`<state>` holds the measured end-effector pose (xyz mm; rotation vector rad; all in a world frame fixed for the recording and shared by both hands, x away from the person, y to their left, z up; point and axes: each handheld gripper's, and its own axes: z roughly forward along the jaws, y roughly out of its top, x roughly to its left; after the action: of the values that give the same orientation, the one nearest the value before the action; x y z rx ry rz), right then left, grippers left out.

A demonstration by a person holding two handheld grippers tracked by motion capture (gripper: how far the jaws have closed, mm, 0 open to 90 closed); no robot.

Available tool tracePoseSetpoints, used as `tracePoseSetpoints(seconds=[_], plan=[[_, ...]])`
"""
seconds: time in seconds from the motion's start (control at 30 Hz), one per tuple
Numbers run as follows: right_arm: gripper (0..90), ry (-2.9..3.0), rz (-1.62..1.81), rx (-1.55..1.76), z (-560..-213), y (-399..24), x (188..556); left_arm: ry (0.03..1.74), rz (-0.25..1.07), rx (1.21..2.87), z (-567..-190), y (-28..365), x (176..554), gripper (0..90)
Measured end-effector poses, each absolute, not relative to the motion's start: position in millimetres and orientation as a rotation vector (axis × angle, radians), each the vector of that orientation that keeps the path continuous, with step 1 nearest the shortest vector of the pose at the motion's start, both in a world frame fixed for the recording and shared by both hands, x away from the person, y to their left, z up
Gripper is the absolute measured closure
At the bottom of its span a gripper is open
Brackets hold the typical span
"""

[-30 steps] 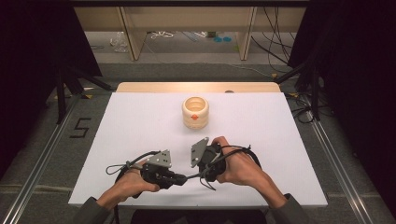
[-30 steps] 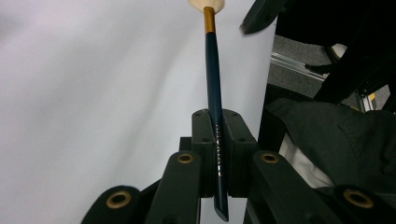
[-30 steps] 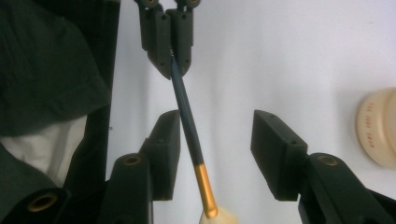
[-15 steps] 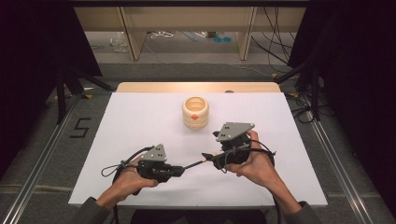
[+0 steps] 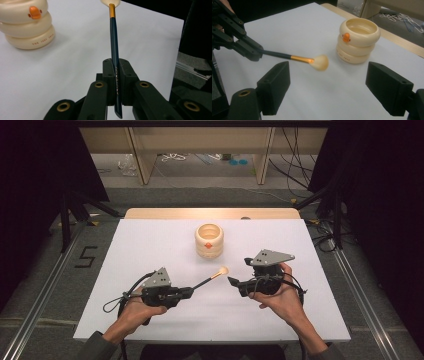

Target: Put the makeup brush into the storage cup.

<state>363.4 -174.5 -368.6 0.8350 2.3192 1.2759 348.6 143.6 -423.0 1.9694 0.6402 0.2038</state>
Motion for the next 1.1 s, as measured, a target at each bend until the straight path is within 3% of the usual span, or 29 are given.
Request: tracePoseSetpoints(seconds=[0.7, 1.1], plan=[[20.9, 2.297, 1.596, 0.966, -387.1, -168.9, 366.2, 0.67, 0.326, 1.744, -411.7, 150.3, 345.4, 84.6], [22.5, 2.272, 1.704, 0.965, -387.4, -160.6, 367.2, 0.659, 0.327, 1.723, -411.8, 146.3, 341.6, 84.6]])
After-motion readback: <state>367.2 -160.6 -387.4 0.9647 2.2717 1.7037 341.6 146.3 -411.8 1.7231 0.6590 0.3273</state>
